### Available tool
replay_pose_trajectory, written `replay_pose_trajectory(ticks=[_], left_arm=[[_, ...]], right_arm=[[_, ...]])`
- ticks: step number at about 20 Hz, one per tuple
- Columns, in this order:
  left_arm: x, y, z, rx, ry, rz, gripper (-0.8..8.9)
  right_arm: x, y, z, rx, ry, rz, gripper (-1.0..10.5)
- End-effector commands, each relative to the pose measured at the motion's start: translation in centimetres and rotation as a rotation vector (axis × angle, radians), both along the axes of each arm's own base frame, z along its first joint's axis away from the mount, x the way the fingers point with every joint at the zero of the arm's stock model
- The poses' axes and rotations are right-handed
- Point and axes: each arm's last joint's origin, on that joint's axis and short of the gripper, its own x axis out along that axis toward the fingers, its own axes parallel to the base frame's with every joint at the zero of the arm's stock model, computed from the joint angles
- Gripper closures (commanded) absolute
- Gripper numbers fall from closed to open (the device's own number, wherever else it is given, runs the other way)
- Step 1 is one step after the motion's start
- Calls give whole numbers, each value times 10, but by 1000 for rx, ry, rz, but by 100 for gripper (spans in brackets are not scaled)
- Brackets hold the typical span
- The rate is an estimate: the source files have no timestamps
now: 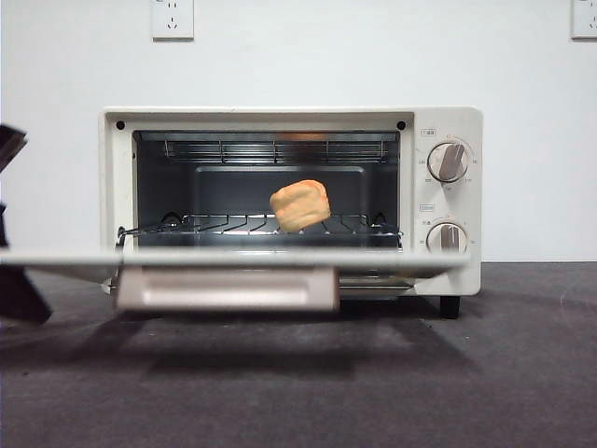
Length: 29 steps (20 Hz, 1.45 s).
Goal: The left arm flap open the oven, the right arm pick bread and place it into oven, the left arm flap close the oven
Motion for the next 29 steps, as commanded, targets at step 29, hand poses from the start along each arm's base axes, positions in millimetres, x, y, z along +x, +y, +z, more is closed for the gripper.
replay_pose_trajectory(ticks=[29], left_arm=[[4, -8, 166, 56, -757, -102, 798]], right_arm=[[1, -1, 7, -19, -81, -12, 542]])
